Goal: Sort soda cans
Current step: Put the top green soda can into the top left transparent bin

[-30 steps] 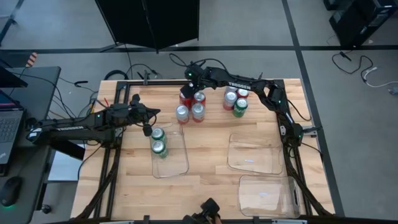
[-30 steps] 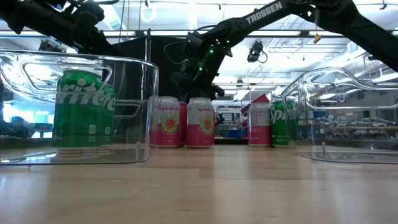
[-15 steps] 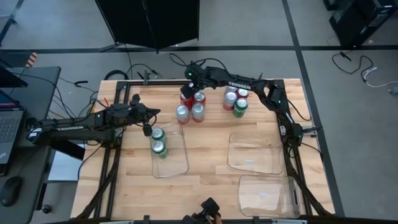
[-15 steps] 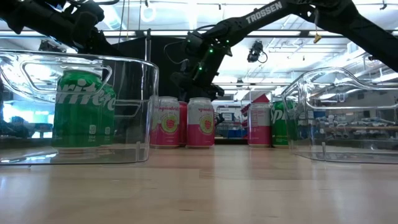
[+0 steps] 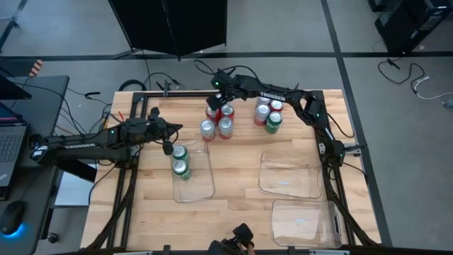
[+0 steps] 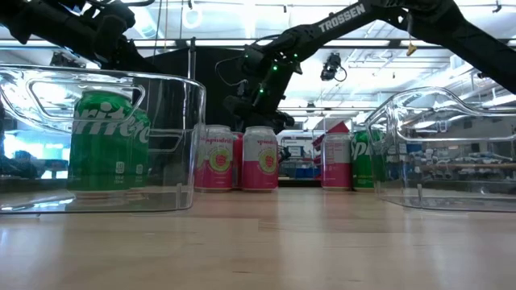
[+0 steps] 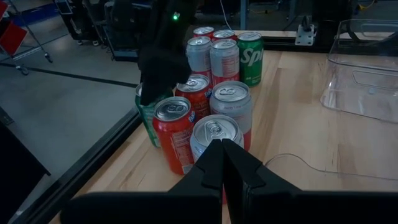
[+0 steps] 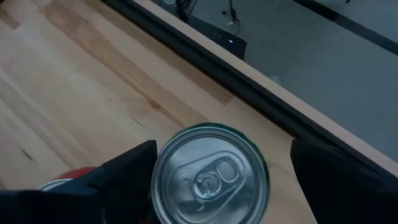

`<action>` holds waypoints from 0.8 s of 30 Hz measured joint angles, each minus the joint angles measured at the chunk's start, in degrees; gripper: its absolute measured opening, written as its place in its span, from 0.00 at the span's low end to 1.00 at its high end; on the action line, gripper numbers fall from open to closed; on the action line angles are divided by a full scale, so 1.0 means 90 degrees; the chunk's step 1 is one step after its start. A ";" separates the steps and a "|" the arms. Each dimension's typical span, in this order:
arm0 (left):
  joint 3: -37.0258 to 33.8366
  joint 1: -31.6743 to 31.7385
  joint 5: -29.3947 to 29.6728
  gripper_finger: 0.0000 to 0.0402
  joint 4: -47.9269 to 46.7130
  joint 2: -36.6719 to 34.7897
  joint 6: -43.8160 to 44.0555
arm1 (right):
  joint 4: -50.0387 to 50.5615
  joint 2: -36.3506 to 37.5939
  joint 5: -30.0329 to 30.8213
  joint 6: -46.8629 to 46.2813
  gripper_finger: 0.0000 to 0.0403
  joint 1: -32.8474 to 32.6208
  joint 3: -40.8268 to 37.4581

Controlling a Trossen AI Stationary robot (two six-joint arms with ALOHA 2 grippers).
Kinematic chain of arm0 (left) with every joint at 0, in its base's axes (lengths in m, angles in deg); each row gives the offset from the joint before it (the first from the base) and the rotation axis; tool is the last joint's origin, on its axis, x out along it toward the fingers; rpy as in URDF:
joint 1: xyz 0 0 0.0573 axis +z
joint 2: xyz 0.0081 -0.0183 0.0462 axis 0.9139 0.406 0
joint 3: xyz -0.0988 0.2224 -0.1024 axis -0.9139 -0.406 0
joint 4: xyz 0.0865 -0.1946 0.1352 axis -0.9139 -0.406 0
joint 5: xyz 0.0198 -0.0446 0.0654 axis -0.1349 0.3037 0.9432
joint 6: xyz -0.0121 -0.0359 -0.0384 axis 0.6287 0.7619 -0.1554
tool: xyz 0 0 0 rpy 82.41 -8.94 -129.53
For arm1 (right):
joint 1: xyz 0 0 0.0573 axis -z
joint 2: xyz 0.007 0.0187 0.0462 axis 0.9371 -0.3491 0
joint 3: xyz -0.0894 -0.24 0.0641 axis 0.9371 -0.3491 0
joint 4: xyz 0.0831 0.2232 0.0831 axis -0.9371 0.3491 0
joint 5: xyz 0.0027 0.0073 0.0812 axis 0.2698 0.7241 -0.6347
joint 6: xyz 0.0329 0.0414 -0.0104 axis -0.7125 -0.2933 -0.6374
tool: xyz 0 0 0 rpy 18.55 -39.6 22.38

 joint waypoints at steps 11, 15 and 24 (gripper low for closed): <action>0.0000 0.0000 0.0000 0.01 -0.0002 0.0000 0.0001 | 0.0354 0.0000 -0.0344 -0.0004 0.88 0.0164 -0.0040; 0.0000 0.0000 0.0000 0.01 -0.0005 0.0000 0.0002 | 0.0448 0.0000 -0.0343 0.0075 0.87 0.0142 -0.0115; 0.0000 0.0000 0.0000 0.01 -0.0005 0.0000 0.0022 | 0.0666 0.0172 -0.0126 0.0510 0.71 0.0187 -0.0134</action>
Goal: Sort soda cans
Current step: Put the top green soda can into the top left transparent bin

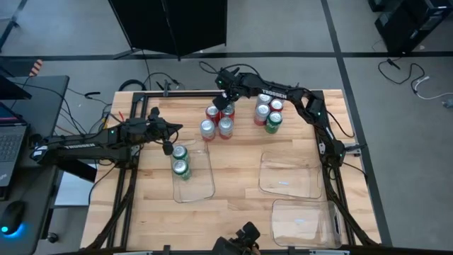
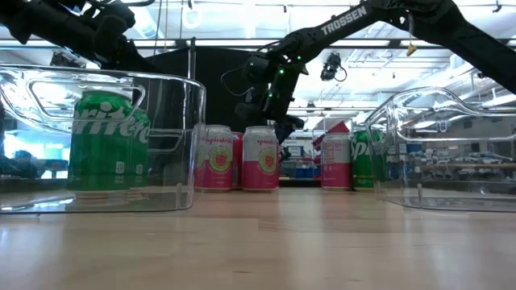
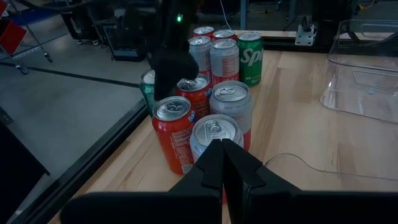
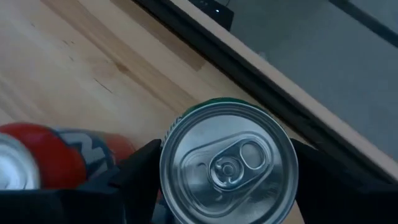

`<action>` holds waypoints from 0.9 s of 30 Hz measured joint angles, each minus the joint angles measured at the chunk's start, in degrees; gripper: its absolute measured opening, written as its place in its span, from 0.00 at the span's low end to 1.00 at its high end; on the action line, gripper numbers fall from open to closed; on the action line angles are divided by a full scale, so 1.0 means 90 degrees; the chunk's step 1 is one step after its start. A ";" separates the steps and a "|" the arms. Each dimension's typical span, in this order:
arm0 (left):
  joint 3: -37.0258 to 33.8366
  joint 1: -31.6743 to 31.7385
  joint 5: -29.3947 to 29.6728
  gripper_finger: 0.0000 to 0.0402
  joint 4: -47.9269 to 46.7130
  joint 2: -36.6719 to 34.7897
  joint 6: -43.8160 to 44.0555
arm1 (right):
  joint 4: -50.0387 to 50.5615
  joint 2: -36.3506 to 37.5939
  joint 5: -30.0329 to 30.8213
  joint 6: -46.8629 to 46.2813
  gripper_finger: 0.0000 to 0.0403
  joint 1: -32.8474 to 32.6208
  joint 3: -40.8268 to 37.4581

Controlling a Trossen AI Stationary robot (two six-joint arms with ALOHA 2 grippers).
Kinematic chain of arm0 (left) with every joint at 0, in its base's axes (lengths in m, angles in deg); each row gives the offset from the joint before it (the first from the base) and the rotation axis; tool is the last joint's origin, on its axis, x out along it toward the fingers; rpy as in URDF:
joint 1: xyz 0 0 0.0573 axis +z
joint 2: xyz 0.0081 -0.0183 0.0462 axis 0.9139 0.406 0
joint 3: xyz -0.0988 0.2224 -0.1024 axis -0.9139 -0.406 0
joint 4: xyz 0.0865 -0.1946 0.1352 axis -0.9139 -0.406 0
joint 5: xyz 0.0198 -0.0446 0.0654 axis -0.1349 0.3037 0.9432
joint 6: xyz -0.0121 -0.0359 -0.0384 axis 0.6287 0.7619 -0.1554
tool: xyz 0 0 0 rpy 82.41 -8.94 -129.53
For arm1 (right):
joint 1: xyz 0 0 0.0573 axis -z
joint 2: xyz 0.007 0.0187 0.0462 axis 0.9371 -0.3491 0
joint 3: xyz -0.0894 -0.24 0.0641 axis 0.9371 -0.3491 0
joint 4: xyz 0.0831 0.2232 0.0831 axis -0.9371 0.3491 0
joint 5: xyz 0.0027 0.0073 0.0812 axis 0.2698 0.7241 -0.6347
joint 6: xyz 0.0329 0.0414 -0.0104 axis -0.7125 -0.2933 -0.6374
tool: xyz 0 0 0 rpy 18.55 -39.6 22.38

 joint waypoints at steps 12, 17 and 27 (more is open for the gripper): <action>0.0000 0.0000 0.0000 0.01 0.0083 0.0000 0.0002 | 0.0585 0.1611 0.0307 0.0561 0.71 -0.0876 0.0009; 0.0000 0.0000 0.0000 0.01 0.0135 0.0000 0.0005 | 0.0822 0.1918 0.0351 0.0591 0.71 -0.1749 0.0012; 0.0000 0.0000 0.0000 0.01 0.0265 0.0000 0.0005 | 0.0130 0.1571 0.0328 0.0362 0.71 -0.3189 0.0012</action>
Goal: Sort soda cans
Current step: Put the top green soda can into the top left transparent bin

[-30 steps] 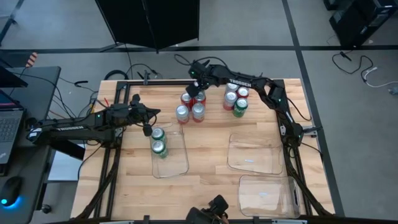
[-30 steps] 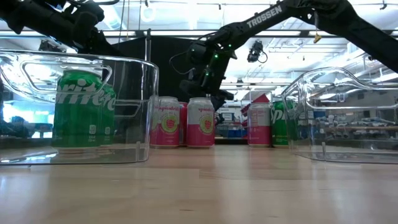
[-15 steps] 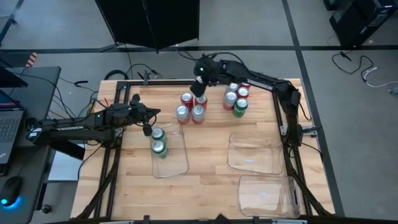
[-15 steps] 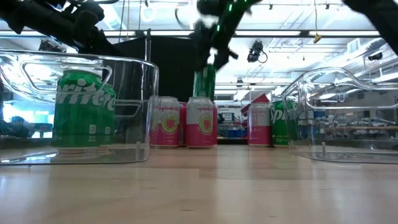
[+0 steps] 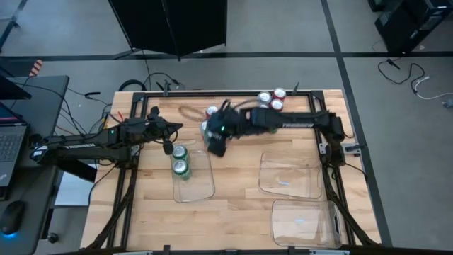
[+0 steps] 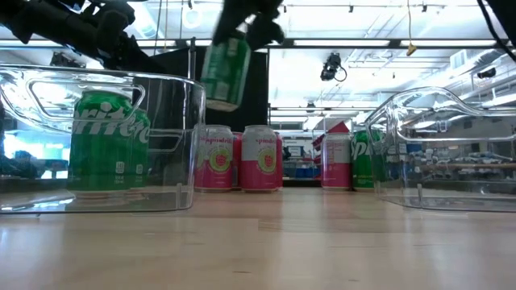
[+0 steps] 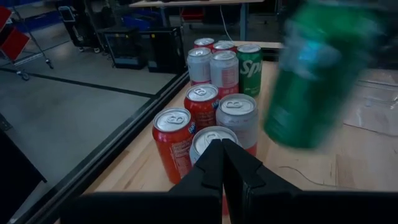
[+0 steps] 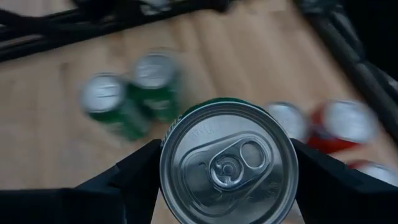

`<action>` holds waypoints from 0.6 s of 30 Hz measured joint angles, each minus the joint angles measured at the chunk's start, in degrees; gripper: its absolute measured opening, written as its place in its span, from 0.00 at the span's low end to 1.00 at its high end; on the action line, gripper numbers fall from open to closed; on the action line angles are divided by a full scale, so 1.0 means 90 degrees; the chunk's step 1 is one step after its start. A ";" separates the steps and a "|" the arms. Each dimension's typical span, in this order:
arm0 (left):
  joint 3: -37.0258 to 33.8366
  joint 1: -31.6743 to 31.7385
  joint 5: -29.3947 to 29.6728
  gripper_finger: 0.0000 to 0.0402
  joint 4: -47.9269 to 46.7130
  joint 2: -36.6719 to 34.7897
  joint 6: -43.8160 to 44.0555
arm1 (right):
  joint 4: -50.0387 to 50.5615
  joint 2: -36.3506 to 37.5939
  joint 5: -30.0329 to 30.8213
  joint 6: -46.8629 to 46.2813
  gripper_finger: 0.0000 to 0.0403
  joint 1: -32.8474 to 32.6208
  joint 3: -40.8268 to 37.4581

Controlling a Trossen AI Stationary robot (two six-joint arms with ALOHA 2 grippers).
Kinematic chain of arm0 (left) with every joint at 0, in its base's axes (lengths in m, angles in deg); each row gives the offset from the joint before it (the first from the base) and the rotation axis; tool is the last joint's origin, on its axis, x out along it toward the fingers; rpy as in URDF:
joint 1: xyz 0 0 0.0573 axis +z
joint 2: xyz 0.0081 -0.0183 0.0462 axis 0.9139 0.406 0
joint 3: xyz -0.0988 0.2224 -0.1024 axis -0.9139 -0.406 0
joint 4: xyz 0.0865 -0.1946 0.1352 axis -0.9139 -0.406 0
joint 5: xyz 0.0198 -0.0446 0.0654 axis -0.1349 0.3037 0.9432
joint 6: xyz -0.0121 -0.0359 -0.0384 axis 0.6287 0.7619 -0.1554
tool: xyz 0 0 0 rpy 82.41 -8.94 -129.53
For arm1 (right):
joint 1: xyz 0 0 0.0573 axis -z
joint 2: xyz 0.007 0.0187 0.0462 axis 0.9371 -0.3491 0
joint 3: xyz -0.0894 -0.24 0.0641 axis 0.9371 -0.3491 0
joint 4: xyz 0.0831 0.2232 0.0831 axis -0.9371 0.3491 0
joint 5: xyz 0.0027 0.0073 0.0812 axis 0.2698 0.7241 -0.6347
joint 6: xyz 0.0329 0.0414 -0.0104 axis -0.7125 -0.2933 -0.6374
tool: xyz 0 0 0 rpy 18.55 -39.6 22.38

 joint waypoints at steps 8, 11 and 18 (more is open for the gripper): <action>0.0000 0.0000 0.0002 0.01 0.0012 0.0000 -0.0001 | -0.0781 -0.0675 -0.0474 -0.0012 0.71 -0.0098 -0.0004; 0.0000 0.0002 0.0002 0.01 0.0012 0.0000 -0.0001 | -0.0934 -0.0810 -0.0478 0.0053 0.71 0.0019 -0.0005; 0.0000 0.0005 0.0007 0.01 -0.0020 0.0000 -0.0001 | -0.1008 -0.1134 -0.0513 0.0311 0.71 0.0149 0.0005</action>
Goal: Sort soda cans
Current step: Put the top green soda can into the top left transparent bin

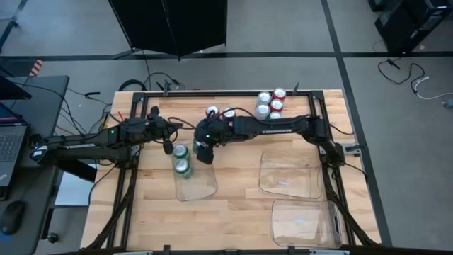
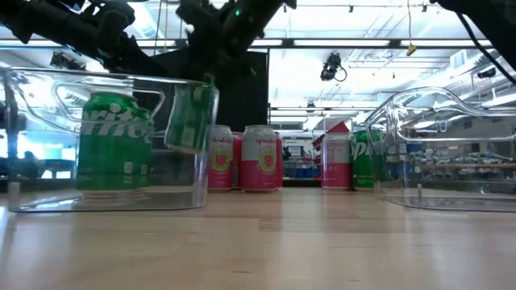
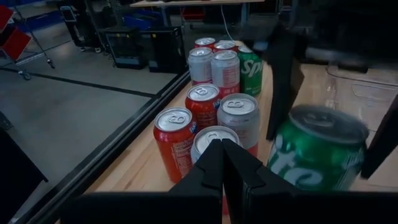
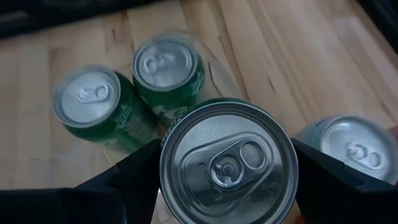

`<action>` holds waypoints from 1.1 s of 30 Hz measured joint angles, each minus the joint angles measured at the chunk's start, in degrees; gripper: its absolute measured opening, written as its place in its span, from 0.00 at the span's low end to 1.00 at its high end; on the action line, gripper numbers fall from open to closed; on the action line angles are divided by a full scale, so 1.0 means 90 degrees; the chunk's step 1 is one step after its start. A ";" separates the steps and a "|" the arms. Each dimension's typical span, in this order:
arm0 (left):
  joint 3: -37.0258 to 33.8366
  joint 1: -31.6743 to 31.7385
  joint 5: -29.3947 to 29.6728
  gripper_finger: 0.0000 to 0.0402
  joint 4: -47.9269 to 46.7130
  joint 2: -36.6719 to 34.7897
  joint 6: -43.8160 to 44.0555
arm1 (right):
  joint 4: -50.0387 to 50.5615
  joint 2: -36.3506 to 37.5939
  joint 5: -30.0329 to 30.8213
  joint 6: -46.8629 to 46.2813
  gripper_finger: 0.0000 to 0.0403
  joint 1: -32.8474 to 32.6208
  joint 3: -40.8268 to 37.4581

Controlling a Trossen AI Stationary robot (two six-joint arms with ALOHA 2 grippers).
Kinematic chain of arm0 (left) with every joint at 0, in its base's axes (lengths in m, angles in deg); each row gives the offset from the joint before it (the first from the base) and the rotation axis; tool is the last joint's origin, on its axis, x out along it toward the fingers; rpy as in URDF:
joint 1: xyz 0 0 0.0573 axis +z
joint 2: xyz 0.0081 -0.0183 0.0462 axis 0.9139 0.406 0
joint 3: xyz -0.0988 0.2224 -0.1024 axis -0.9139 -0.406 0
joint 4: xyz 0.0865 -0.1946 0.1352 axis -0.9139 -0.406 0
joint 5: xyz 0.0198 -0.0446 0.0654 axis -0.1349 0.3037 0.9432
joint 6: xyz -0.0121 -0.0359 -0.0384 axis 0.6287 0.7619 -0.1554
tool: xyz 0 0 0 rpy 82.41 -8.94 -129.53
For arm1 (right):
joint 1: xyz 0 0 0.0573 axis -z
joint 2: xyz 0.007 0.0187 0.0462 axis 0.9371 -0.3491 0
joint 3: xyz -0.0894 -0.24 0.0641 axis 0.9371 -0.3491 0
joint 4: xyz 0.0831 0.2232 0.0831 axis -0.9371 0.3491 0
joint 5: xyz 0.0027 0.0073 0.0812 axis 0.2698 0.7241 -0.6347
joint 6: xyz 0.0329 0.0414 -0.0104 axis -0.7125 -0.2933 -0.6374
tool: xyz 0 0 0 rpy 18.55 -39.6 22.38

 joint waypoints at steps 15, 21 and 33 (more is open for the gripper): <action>0.0000 0.0000 0.0019 0.01 -0.0061 0.0000 0.0115 | -0.0086 -0.0592 -0.0049 -0.0084 0.71 -0.0048 0.0001; 0.0000 -0.0002 0.0019 0.01 -0.0067 -0.0002 0.0117 | -0.0193 -0.0782 0.0078 -0.0092 0.71 -0.0065 0.0012; 0.0000 0.0000 0.0022 0.01 -0.0157 -0.0002 0.0127 | -0.0480 -0.0806 0.0110 -0.0045 0.92 -0.0041 0.0011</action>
